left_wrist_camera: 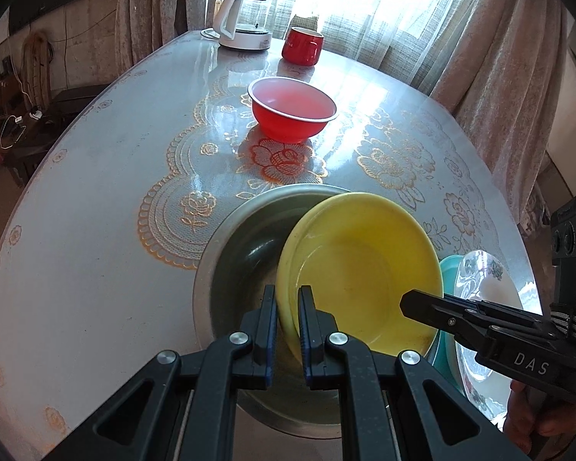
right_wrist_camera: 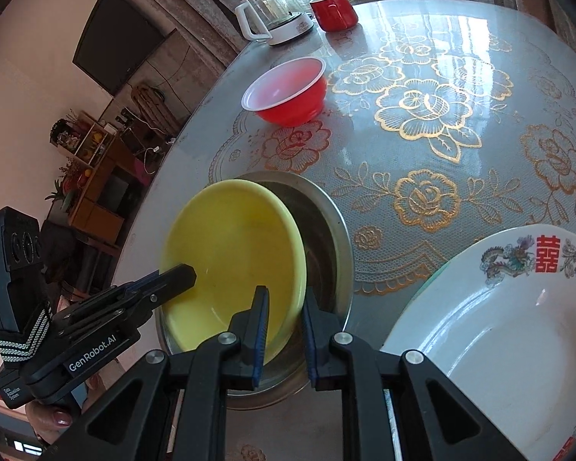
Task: Organize plates and bowls
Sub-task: 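Carry the yellow bowl over the steel bowl with both grippers, then lower the yellow bowl into the steel bowl and open both grippers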
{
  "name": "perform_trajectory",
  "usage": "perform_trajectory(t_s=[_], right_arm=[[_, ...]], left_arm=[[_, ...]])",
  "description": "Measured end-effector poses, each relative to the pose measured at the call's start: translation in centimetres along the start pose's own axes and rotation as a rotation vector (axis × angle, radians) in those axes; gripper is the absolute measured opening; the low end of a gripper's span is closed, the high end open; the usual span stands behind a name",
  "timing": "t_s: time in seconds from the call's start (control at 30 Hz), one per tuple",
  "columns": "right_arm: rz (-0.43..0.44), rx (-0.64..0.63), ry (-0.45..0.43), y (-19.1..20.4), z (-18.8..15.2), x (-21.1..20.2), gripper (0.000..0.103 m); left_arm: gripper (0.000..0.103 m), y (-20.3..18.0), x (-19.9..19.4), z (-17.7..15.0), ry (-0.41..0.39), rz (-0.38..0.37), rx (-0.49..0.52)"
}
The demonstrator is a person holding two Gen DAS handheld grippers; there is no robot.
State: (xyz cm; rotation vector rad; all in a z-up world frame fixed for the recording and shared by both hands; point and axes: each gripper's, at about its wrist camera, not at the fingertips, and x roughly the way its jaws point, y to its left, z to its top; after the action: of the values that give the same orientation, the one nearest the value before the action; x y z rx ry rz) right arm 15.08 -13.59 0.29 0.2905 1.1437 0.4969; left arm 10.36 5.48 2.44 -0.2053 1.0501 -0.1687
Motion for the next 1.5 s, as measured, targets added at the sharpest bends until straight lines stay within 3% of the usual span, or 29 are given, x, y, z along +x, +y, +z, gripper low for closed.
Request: perform_trajectory(t_s=[0.57,0.93,1.5], right_arm=[[-0.067,-0.068,0.022,1.4,-0.3,0.8,0.018],[-0.063,-0.033,0.016,1.1,-0.1,0.3,0.027],[-0.053,-0.008,-0.007,0.9,0.2,-0.5,0.029]], left_arm=[[0.011,0.4,1.4,-0.7,0.008,0.065,0.019],[0.012,0.3,2.1,-0.9,0.006,0.101,0.034],[0.012,0.1,1.8,-0.8,-0.007,0.101,0.038]])
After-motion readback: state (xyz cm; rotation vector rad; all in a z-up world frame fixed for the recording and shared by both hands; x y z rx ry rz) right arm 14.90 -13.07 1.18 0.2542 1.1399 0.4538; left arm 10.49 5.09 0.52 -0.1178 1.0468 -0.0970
